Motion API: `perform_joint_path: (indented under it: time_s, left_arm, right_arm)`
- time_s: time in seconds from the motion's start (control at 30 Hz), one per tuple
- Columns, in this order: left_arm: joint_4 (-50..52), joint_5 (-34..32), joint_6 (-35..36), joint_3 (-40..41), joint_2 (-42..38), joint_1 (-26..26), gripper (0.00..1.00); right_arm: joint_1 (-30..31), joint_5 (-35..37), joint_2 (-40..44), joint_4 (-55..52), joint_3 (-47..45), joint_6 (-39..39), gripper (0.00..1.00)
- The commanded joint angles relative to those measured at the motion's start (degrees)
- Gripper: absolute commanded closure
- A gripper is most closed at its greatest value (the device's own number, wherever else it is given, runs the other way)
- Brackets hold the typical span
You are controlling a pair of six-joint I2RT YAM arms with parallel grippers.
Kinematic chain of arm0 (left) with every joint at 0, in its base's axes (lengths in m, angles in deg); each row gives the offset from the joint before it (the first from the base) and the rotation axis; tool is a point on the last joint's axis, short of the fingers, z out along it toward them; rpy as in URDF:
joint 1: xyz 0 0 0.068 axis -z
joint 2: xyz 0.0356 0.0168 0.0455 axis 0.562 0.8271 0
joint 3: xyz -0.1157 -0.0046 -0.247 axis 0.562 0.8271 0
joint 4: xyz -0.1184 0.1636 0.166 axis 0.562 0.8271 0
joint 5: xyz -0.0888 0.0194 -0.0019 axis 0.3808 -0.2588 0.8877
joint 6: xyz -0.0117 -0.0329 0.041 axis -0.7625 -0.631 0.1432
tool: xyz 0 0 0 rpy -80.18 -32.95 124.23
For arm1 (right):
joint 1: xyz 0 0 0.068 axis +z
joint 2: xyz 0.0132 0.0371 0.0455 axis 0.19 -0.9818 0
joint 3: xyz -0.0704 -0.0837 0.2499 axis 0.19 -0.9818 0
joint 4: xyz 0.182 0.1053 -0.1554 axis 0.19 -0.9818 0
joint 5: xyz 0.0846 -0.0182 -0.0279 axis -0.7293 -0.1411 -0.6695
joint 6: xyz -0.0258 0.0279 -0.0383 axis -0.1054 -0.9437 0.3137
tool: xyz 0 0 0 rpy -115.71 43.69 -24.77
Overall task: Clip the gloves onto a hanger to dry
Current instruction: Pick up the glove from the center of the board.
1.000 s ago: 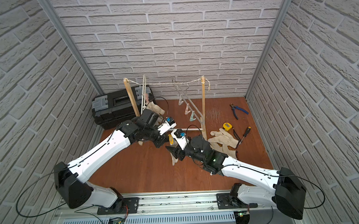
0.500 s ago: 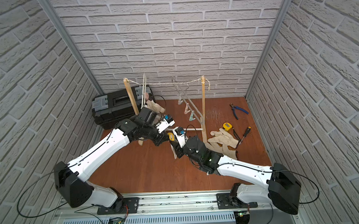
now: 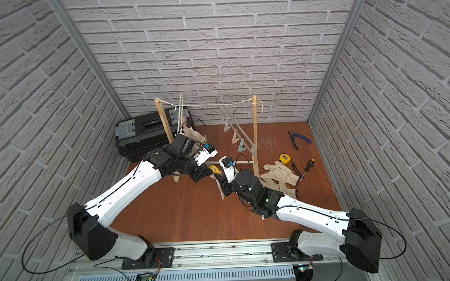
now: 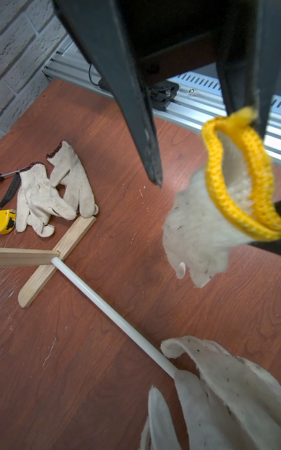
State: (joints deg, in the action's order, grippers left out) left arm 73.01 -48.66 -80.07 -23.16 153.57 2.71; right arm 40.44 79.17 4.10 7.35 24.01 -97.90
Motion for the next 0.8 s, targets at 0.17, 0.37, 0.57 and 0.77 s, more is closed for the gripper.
perform_joint_path:
  time_s: [0.17,0.37,0.57,0.77]
  left_arm:
    - [1.2,1.6,0.1,0.4,-0.2,-0.3,1.00]
    - [1.2,1.3,0.7,0.5,-1.4,-1.0,1.00]
    - [-0.1,0.7,1.7,0.4,-2.5,-1.0,0.75]
    - [-7.8,0.1,-1.9,1.6,-4.5,-0.9,0.53]
  right_arm:
    - [0.3,0.2,-1.2,2.5,2.8,1.8,0.70]
    - [0.3,0.4,0.4,-1.4,2.6,2.0,0.92]
    - [-0.7,-1.7,3.4,-6.5,2.2,3.1,0.97]
    - [-2.7,-3.5,9.4,-13.5,-2.6,1.6,0.97]
